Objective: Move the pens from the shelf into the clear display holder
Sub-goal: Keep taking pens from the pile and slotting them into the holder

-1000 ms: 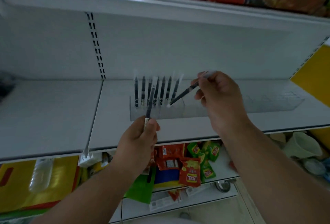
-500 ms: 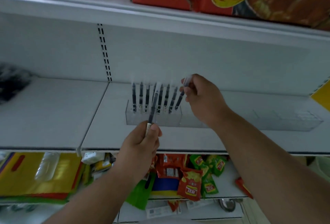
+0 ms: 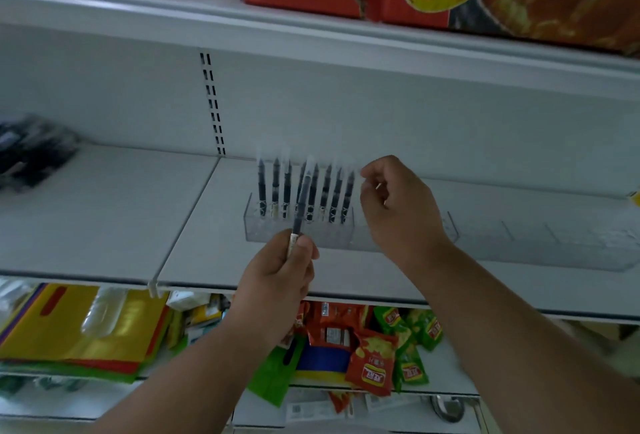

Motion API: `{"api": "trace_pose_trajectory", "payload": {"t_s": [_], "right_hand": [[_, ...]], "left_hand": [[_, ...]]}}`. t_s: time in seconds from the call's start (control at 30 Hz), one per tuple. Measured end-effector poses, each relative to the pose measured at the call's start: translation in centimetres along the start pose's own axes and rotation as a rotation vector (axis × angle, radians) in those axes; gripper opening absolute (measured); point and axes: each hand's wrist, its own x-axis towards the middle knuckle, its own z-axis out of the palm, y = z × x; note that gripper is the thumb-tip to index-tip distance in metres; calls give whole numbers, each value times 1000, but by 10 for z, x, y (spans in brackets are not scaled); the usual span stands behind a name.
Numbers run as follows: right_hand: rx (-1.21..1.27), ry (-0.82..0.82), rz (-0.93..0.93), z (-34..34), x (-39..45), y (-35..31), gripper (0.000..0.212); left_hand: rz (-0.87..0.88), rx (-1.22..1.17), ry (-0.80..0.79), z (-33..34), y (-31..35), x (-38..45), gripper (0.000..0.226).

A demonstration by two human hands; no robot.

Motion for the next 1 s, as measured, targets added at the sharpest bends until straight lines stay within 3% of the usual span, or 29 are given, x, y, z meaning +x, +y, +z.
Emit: {"api": "trace_pose_trajectory", "payload": {"t_s": [0.2,0.33,0.43,0.57,0.67,0.8,1.0], "right_hand": [[436,-247,239,-10,-11,-28,20],[622,-180,368,-19,-17,-25,19],[667,-26,410,-24,-19,-18,17],[507,211,390,-29,-18,-3,16],[336,279,305,-30,-14,4,8],[137,222,194,-28,0,2,5],[-90,51,51,-13,8,5,11]], "left_hand": [[78,173,-202,7,4,12,27],[132,340,-303,9,10,19,22],[235,561,-258,4,12,22,25],[369,744,-132,-3,12,25,16],[567,879,-54,-5,5,30,19],[686,1118,-22,-5,-6,43,45],[656,1266,-62,-6,-20,46,53]]}}
